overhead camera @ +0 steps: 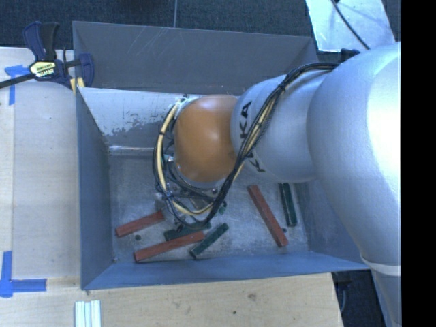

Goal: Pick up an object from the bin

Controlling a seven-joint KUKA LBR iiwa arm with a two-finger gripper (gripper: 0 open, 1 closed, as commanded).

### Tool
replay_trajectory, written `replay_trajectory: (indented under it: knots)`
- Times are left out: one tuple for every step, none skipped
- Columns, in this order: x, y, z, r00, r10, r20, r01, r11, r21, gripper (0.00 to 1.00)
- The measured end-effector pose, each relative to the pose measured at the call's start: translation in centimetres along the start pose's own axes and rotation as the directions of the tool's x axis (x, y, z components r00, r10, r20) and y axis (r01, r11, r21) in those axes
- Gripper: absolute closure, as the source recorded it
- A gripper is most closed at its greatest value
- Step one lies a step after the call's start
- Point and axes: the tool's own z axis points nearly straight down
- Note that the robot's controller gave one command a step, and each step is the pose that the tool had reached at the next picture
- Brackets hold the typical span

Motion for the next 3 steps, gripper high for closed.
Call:
replay_trajectory:
  knots:
    - [0.0, 0.0, 0.1, 1.000, 0.001, 0.002, -0.001, 1.000, 0.000, 0.00]
    - [0.0, 0.0, 0.1, 1.000, 0.001, 0.002, -0.001, 1.000, -0.001, 1.00]
    - [-5.1, -5.9, -12.6, 0.967, -0.254, 0.006, 0.254, 0.967, 0.005, 1.00]
